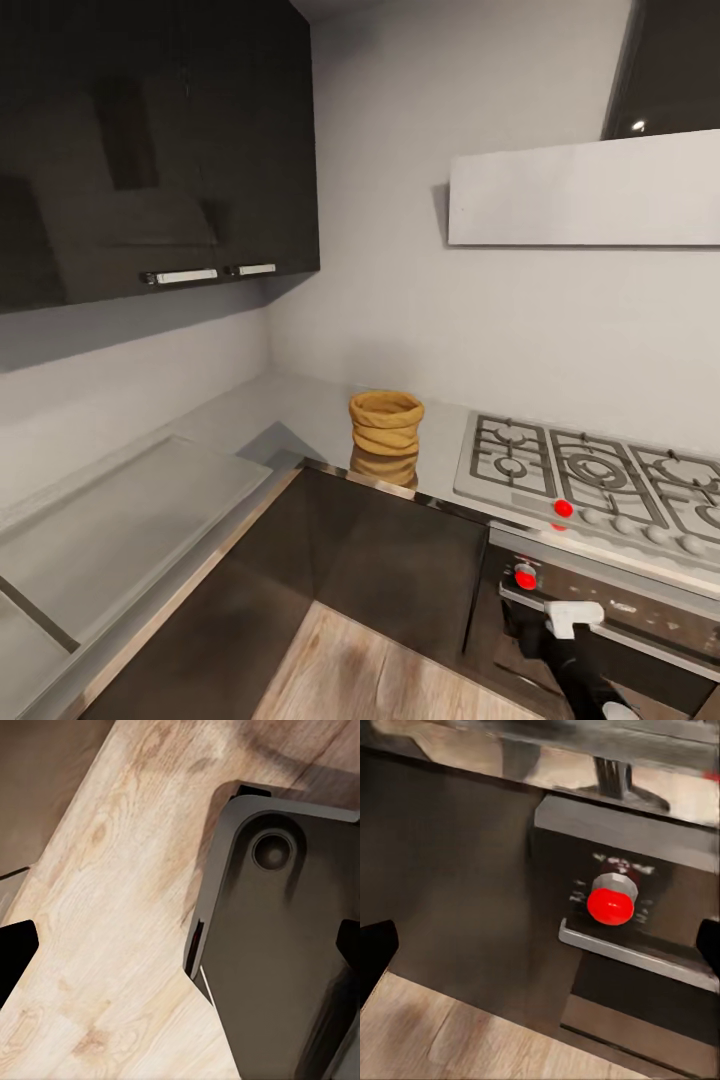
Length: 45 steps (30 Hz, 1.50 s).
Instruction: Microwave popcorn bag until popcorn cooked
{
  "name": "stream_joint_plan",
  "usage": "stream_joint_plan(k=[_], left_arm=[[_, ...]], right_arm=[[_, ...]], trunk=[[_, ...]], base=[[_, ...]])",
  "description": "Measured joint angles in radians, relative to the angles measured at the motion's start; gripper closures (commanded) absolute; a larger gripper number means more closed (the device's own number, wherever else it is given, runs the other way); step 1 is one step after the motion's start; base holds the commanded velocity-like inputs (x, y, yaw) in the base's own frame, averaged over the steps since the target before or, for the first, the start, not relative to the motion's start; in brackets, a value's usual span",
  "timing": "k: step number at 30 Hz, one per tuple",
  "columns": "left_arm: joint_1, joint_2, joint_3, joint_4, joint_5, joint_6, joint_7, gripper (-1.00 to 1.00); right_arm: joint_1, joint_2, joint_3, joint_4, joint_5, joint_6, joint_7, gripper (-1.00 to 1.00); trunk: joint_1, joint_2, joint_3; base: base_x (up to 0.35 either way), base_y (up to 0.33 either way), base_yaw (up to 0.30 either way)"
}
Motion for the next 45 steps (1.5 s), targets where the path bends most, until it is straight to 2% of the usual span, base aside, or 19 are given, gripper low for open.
stream_joint_plan(k=[4,7,9,16,21,27,30,31,34,37,41,42,45], left_arm=[[0.000,0.000,0.000,0.000,0.000,0.000,0.000,-1.00],[0.000,0.000,0.000,0.000,0.000,0.000,0.000,-1.00],[0.000,0.000,0.000,0.000,0.000,0.000,0.000,-1.00],[0.000,0.000,0.000,0.000,0.000,0.001,0.000,-1.00],[0.000,0.000,0.000,0.000,0.000,0.001,0.000,-1.00],[0.000,0.000,0.000,0.000,0.000,0.001,0.000,-1.00],[0.000,0.000,0.000,0.000,0.000,0.001,0.000,-1.00],[0.000,-0.001,0.000,0.000,0.000,0.001,0.000,-1.00],[0.000,-0.007,0.000,0.000,0.000,0.001,0.000,-1.00],[0.000,-0.009,0.000,0.000,0.000,0.001,0.000,-1.00],[0.000,-0.011,0.000,0.000,0.000,0.001,0.000,-1.00],[0.000,-0.011,0.000,0.000,0.000,0.001,0.000,-1.00],[0.000,-0.012,0.000,0.000,0.000,0.001,0.000,-1.00]], right_arm=[[-0.001,0.000,-0.001,-0.144,-0.001,0.169,0.001,-1.00],[-0.005,0.000,-0.002,-0.227,-0.001,0.225,0.001,-1.00],[-0.036,0.001,-0.002,-0.255,-0.001,0.241,-0.001,-1.00],[-0.219,0.000,-0.002,-0.265,-0.001,0.498,-0.003,-1.00],[-0.316,0.000,-0.002,-0.265,-0.001,0.595,-0.003,-1.00],[-0.465,0.000,-0.002,-0.265,-0.002,0.766,-0.003,-1.00],[-0.566,0.000,-0.002,-0.265,-0.002,0.884,-0.003,-1.00],[-0.627,0.000,-0.002,-0.266,-0.002,0.946,-0.004,-1.00],[-0.714,0.000,-0.002,-0.251,0.000,0.974,-0.015,-1.00],[-0.803,0.000,-0.003,-0.175,0.001,0.980,-0.065,-1.00],[-1.000,0.000,-0.003,0.081,0.001,0.981,-0.098,-1.00],[-1.063,0.000,-0.002,0.178,0.000,0.981,-0.100,-1.00],[-1.173,0.000,-0.001,0.354,0.002,0.980,-0.123,-1.00]], trunk=[[0.000,0.000,0.000],[0.000,0.000,0.000],[0.000,0.000,0.000],[0.000,0.000,0.000],[0.000,0.000,0.000],[0.000,0.000,0.000],[0.000,0.000,0.000],[0.000,0.000,0.000],[0.000,0.000,0.000],[0.000,0.000,0.000],[0.000,0.000,0.000],[0.000,0.000,0.000],[0.000,0.000,0.000]], base=[[0.000,0.000,0.000],[0.000,0.000,0.000],[0.000,0.000,0.000],[0.000,0.000,0.000],[0.000,0.000,0.000],[0.000,0.000,0.000],[0.000,0.000,0.000],[0.000,0.000,0.000],[0.000,0.000,0.000],[0.000,0.000,0.000],[0.000,0.000,0.000],[0.000,0.000,0.000],[0.000,0.000,0.000]])
